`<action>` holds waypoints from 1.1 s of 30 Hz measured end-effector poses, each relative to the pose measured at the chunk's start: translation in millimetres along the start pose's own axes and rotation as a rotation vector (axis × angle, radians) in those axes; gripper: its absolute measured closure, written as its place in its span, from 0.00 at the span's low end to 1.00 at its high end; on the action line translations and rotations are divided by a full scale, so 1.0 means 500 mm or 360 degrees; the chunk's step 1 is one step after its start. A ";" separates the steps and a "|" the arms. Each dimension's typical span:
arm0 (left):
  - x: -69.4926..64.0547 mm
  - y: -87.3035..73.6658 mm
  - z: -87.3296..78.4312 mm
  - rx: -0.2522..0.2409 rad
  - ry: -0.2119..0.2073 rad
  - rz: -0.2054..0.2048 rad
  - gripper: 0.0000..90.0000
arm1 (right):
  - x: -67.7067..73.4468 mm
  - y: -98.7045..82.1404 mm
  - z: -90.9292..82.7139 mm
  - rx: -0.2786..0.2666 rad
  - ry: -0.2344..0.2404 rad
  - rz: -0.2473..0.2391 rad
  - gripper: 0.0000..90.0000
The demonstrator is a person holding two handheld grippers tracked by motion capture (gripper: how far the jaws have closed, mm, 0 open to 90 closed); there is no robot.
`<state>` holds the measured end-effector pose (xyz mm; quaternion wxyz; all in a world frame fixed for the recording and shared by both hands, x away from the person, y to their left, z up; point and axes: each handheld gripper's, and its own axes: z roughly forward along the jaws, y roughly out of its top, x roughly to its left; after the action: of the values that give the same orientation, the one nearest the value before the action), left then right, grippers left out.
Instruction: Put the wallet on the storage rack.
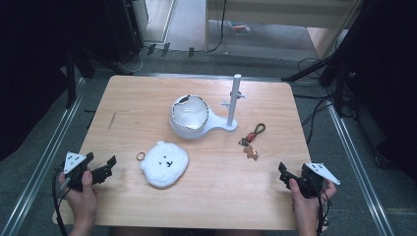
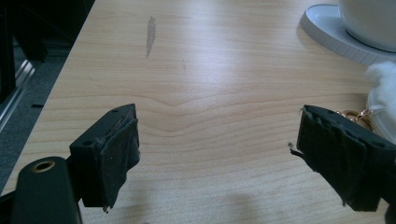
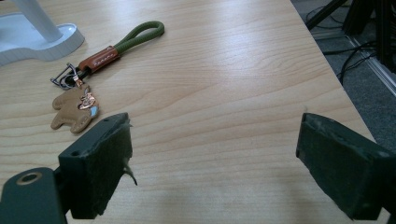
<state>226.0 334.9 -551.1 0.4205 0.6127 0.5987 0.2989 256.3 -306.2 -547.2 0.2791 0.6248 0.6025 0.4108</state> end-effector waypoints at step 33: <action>0.004 0.001 0.001 0.0005 -0.0027 -0.0013 0.15 | 0.156 0.026 -0.031 0.0035 0.0168 -0.0152 0.09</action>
<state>226.8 336.6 -551.3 0.4258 0.6133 0.5982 0.2911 245.1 -233.6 -514.9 0.2594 0.5758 0.6500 0.4228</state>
